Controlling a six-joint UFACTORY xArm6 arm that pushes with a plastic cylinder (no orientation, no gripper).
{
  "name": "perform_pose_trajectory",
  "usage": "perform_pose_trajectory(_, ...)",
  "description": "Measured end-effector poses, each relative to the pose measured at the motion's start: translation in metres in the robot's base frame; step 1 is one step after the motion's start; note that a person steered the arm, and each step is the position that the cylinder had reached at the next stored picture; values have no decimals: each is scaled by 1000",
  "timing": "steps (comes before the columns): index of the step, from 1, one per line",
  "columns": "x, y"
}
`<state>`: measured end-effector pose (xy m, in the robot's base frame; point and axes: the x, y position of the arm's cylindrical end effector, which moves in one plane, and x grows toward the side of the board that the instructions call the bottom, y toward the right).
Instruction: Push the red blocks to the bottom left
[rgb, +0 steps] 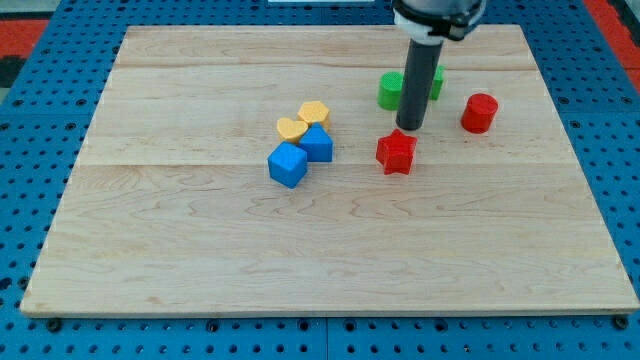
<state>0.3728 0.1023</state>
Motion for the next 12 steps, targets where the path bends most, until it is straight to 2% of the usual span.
perform_pose_trajectory(2, 130, -41)
perform_pose_trajectory(3, 143, -4)
perform_pose_trajectory(4, 178, 7)
perform_pose_trajectory(5, 187, -61)
perform_pose_trajectory(6, 173, -47)
perform_pose_trajectory(7, 148, -61)
perform_pose_trajectory(8, 177, -126)
perform_pose_trajectory(9, 188, -143)
perform_pose_trajectory(10, 196, -5)
perform_pose_trajectory(11, 161, 128)
perform_pose_trajectory(12, 60, 189)
